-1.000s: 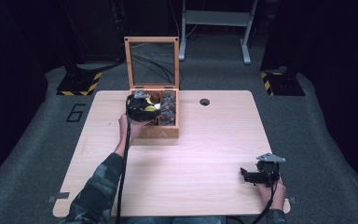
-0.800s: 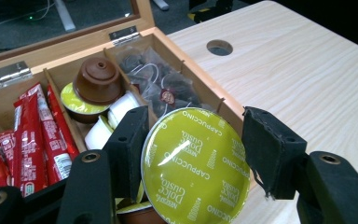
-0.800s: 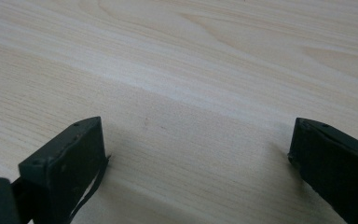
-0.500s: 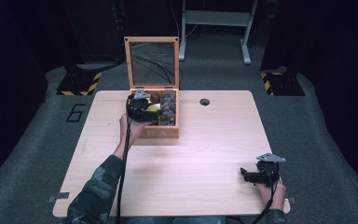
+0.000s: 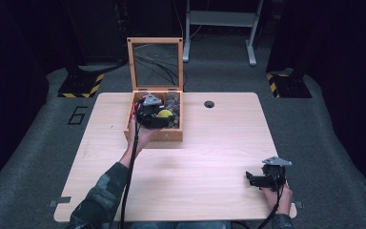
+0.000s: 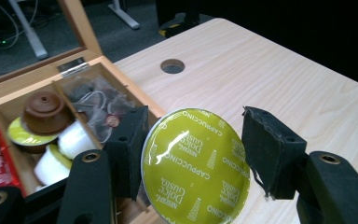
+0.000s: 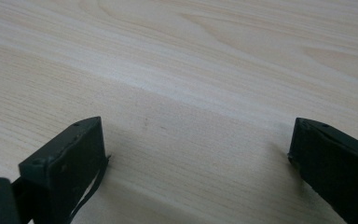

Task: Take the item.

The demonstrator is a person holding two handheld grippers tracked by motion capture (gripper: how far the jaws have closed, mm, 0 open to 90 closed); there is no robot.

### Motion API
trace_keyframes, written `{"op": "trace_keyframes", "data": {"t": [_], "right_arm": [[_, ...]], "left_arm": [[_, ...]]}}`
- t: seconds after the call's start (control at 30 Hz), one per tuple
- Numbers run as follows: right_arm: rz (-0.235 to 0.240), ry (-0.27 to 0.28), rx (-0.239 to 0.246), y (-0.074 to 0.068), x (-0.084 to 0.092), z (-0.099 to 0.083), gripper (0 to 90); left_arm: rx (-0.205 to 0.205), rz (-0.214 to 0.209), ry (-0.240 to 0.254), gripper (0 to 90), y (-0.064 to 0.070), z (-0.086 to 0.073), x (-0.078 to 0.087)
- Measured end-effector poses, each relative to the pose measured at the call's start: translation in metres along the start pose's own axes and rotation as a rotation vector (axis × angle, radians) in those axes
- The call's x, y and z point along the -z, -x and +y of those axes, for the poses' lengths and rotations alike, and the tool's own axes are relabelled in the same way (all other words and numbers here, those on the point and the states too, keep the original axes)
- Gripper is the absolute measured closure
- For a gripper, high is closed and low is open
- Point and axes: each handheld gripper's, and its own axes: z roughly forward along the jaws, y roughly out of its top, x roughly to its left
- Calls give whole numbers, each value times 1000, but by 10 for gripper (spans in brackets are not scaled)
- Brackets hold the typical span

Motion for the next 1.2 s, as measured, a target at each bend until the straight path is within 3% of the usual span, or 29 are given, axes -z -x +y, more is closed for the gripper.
{"op": "trace_keyframes", "data": {"t": [0.3,0.53,0.8,1.2], "right_arm": [[-1,0,0,0,0,0,31],[-1,0,0,0,0,0,31],[-1,0,0,0,0,0,31],[-2,0,1,0,0,0,31]], "left_arm": [[-24,-53,-11,423,24,-2,-14],[-23,-86,-13,423,35,-3,-23],[-21,-143,-42,423,55,-16,-42],[-15,-173,-68,423,66,-28,-56]]}}
